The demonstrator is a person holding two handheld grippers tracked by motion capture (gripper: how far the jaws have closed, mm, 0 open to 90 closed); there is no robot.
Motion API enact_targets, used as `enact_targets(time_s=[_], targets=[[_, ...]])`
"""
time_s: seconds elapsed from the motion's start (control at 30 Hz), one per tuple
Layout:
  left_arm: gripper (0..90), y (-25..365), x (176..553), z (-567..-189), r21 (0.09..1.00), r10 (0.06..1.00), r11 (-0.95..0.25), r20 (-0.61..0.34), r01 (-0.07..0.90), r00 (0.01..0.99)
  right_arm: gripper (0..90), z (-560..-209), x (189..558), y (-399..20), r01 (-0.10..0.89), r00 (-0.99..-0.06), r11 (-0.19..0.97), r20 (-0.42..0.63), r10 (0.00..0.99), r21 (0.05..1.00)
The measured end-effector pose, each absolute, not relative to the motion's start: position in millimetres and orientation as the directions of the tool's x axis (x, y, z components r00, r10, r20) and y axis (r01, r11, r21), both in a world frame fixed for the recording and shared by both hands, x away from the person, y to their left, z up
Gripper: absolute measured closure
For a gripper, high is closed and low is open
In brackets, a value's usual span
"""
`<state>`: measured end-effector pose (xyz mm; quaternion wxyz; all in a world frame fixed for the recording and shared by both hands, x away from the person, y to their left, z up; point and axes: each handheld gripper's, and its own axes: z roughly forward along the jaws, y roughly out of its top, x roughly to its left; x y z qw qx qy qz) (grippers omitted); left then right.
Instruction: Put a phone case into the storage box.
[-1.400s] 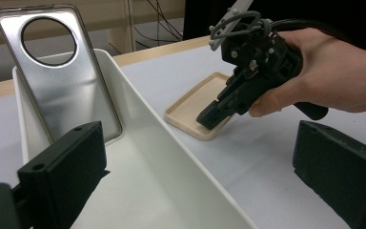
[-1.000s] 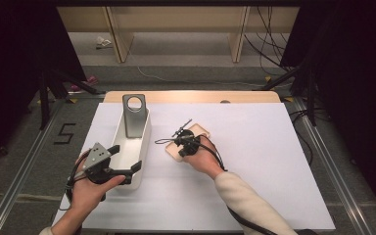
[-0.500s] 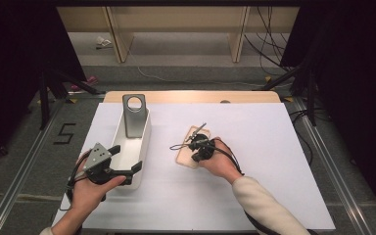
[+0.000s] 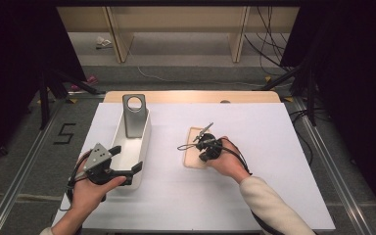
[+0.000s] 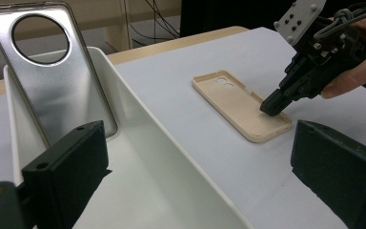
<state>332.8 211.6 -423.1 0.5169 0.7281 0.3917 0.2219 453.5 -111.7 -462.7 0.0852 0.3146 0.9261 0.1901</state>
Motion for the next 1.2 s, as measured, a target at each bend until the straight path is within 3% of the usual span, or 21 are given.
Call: enact_targets(time_s=[0.43,0.6,0.8,0.93,1.2], targets=[[5.2,210,332,-424,0.926,0.794,-0.167,-0.078,0.34,0.603,89.8,-463,453,-117,0.549,-0.785,0.728,-0.045,0.618,0.41],[5.3,210,332,-424,0.925,0.792,-0.168,-0.079,0.342,0.605,77.8,-458,451,-116,0.507,-0.805,0.743,-0.068,0.59,0.437],[5.4,210,332,-425,0.924,0.791,-0.169,-0.081,0.344,0.607,44.3,-446,442,-112,0.369,-0.861,0.817,-0.168,0.48,0.444],[5.5,209,332,-425,0.924,0.791,-0.17,-0.079,0.342,0.606,27.3,-442,436,-108,0.318,-0.892,0.861,-0.182,0.413,0.398],[5.6,209,332,-425,0.924,0.79,-0.172,-0.079,0.342,0.608,23.0,-438,428,-99,0.233,-0.918,0.918,-0.239,0.317,0.321]])
